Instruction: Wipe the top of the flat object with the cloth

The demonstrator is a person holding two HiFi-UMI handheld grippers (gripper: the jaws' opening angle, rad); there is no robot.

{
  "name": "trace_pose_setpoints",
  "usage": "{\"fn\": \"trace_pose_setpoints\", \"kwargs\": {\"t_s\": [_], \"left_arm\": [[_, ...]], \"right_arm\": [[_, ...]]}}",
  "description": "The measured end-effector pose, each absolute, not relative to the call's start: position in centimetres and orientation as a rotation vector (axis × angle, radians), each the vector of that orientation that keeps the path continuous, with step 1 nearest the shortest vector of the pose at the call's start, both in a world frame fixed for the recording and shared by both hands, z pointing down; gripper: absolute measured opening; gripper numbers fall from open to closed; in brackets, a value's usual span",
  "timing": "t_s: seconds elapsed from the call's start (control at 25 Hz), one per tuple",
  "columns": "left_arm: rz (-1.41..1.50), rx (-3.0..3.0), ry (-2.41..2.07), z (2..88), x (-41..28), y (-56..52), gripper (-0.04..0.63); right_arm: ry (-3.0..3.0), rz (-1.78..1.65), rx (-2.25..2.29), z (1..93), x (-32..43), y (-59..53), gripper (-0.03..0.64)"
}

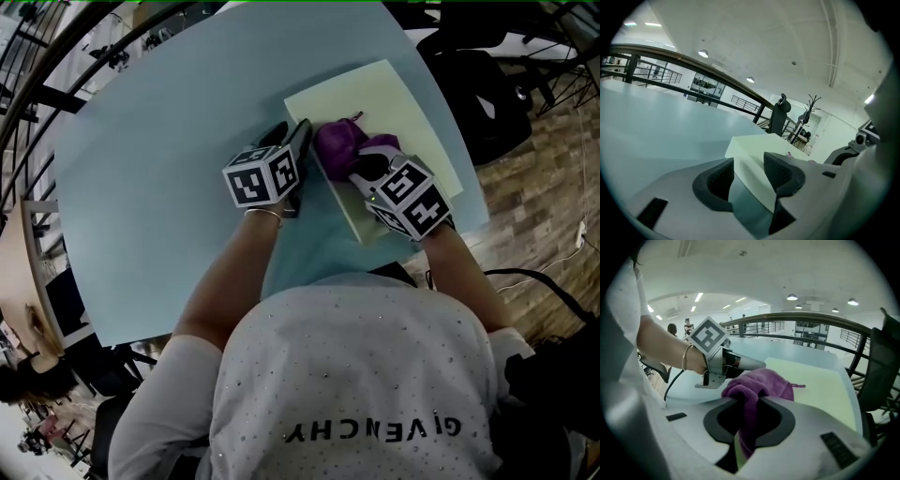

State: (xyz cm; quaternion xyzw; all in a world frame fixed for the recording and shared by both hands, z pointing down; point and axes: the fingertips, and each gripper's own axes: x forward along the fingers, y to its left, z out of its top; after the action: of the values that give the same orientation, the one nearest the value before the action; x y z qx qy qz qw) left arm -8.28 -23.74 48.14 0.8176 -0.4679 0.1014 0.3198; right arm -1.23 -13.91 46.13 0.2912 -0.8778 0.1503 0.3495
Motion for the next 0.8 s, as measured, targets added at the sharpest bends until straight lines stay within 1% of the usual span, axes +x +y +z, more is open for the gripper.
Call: {"fn": "trace_pose_setpoints", "kwargs": {"t_s": [0.32,0.8], "left_arm": [[0.178,2.048,-1.164,48.7,-7.5,-23.6,0.207],[0.303,2.059,-1.24,48.2,-7.4,-23.2,0.207]], "right_arm": [[-2.233,0.434,0.876,46.1,3.6,-15.9,0.046],[-2.208,0.425,0.839,45.8,8.5,-16.9,0.046]]}}
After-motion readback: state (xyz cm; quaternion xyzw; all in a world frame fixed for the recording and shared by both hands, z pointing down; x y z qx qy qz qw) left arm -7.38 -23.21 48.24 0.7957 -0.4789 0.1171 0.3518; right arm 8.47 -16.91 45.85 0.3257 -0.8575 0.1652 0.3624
